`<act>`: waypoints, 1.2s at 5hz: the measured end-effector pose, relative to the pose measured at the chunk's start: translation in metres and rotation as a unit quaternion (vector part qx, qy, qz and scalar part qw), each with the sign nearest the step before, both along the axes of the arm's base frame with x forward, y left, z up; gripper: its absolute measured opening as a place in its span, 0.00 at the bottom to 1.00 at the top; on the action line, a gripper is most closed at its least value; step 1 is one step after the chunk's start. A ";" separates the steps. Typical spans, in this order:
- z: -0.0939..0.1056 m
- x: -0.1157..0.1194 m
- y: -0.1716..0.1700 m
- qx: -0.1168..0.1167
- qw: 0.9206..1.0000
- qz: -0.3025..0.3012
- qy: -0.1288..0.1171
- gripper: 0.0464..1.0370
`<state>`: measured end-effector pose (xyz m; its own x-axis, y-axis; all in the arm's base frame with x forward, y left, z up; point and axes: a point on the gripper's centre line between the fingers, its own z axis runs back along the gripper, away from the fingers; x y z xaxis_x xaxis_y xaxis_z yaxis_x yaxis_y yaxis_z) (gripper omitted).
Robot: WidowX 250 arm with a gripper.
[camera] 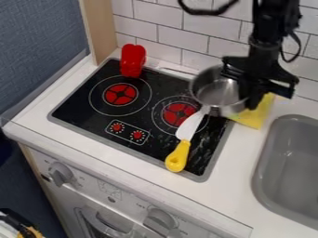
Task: Move the silver pot to the top right corner of the stove
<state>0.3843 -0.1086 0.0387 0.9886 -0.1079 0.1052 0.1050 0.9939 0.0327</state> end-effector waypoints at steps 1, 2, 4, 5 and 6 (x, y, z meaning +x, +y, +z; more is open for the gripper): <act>-0.012 0.014 -0.005 0.002 1.000 -0.003 0.002 0.03; -0.015 0.019 -0.006 0.002 1.000 -0.003 0.000 0.06; -0.002 0.015 -0.001 0.010 1.000 0.008 -0.008 0.52; 0.030 0.015 -0.003 -0.002 0.999 -0.001 -0.034 0.82; 0.046 0.007 -0.004 -0.013 0.999 -0.009 -0.036 0.97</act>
